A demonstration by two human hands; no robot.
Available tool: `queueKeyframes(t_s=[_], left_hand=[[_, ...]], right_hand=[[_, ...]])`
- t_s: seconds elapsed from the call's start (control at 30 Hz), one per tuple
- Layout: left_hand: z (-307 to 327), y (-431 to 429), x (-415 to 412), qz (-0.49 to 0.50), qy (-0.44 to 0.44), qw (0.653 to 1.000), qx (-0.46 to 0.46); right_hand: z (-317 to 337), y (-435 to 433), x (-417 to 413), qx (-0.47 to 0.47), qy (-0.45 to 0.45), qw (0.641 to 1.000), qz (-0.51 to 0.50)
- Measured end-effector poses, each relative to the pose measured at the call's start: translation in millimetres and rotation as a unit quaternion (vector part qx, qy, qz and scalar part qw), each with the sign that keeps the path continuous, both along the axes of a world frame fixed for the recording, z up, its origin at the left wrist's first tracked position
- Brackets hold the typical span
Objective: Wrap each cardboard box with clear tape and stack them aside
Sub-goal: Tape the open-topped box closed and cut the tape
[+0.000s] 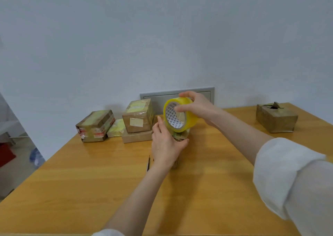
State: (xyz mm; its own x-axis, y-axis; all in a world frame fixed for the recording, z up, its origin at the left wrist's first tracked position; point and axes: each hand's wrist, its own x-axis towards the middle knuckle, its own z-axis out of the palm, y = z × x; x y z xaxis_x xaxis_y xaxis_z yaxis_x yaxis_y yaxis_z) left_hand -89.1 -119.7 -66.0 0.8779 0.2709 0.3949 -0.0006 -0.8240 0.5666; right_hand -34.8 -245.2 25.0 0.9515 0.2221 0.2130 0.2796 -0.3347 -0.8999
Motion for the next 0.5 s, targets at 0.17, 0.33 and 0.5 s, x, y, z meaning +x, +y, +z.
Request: queueKeyframes(t_s=[0.17, 0.33, 0.5], left_hand=[[-1.0, 2.9, 1.8, -0.022, 0.005, 0.999, -0.034], [-3.4, 4.6, 4.5, -0.048, 0.032, 0.998, -0.017], [-1.5, 6.3, 6.4, -0.064, 0.049, 0.997, -0.018]], right_hand=[[10.7, -12.1, 6.0, -0.08, -0.062, 0.995, 0.018], [12.2, -26.2, 10.8, -0.135, -0.089, 0.987, 0.013], [22.7, -42.3, 8.6, -0.173, -0.08, 0.981, 0.023]])
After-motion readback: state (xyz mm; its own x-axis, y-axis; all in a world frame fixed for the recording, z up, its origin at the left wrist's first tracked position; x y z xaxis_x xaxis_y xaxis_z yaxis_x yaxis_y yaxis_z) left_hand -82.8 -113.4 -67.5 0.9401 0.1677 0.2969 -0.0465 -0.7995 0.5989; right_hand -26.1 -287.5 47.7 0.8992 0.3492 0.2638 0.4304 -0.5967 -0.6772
